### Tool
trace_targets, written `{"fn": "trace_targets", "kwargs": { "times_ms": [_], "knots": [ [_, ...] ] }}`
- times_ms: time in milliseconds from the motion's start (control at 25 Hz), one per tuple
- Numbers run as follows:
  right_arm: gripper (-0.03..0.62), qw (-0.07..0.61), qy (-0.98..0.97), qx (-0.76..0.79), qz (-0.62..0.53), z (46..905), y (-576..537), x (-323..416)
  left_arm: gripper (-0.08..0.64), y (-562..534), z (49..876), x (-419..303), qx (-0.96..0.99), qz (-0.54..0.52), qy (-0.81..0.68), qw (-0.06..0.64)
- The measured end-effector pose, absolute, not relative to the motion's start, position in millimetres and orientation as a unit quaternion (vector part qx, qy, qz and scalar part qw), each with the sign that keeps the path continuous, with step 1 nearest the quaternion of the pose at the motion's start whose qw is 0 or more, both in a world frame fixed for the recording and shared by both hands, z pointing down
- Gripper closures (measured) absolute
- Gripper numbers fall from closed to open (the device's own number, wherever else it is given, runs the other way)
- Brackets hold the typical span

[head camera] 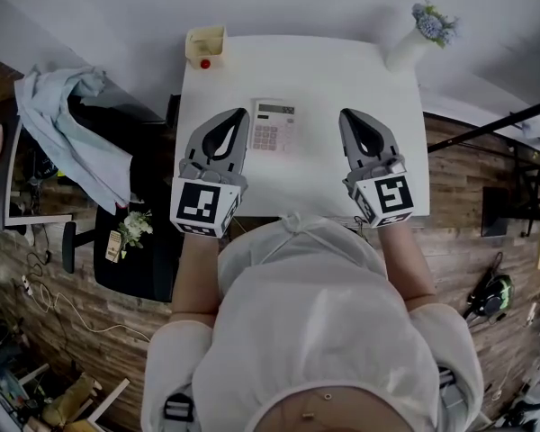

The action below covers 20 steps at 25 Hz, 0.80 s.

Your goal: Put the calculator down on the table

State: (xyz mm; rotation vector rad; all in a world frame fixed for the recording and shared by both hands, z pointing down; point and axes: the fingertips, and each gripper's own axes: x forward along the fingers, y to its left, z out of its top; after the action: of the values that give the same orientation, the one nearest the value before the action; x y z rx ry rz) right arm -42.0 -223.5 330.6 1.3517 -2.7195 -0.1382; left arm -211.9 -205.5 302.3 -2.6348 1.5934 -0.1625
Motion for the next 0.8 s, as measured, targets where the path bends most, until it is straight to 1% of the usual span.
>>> {"fn": "trace_targets", "kwargs": {
  "times_ms": [480, 800],
  "knots": [
    [0.589, 0.059, -0.894, 0.440, -0.056, 335.4, -228.1, -52.1, 0.541, -215.5, 311.3, -212.9, -0.859, -0.053, 0.508, 0.018],
    [0.589, 0.045, -0.896, 0.440, -0.039, 335.7, -237.9, -52.8, 0.541, -220.0, 312.3, -211.1, -0.865, -0.045, 0.500, 0.008]
  ]
}}
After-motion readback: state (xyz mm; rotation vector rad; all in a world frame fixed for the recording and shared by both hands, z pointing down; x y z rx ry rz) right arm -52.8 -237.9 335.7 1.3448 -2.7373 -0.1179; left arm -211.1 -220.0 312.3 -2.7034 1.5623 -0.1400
